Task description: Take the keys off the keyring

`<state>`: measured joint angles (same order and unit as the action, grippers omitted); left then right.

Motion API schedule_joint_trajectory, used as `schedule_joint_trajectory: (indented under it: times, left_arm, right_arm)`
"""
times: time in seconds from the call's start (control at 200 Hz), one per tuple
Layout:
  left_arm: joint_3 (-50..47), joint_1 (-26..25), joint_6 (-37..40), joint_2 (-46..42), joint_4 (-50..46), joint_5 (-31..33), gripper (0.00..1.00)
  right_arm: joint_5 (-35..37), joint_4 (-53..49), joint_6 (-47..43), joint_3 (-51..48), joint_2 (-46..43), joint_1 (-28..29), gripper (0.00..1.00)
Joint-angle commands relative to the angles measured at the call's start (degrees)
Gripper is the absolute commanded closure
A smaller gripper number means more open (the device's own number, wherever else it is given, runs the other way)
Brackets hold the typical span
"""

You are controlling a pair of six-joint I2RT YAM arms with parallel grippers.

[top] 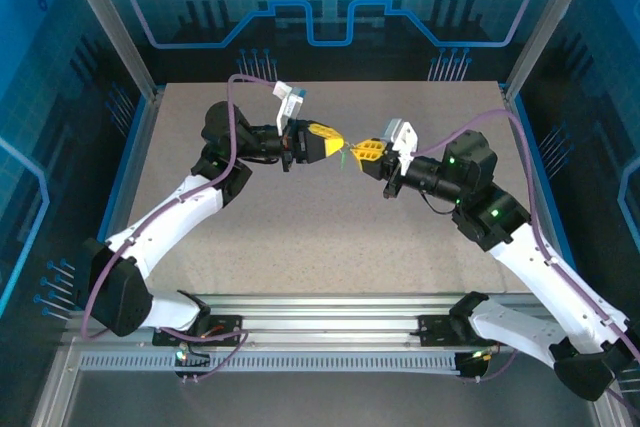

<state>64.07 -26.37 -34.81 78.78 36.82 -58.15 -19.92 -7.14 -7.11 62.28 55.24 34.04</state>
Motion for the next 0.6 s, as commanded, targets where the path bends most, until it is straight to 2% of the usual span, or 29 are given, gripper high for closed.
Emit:
schedule_joint_trajectory:
  times: [0.0,0.28,0.595]
  left_arm:
    - [-0.9,0.1,-2.2,0.7,3.7,0.6,1.0]
    - [-2.2,0.4,-7.1,1.4,10.1,1.5,1.0]
    - [-2.4,0.4,-7.1,1.6,9.7,2.0,1.0]
  right_arm:
    - [-1.3,3.8,-1.0,-0.9,-1.7,-0.8,1.0]
    - [-2.7,5.6,-1.7,-3.2,-3.5,-0.6,1.0]
    - [-3.1,4.7,-3.5,-3.9,-3.7,0.5,1.0]
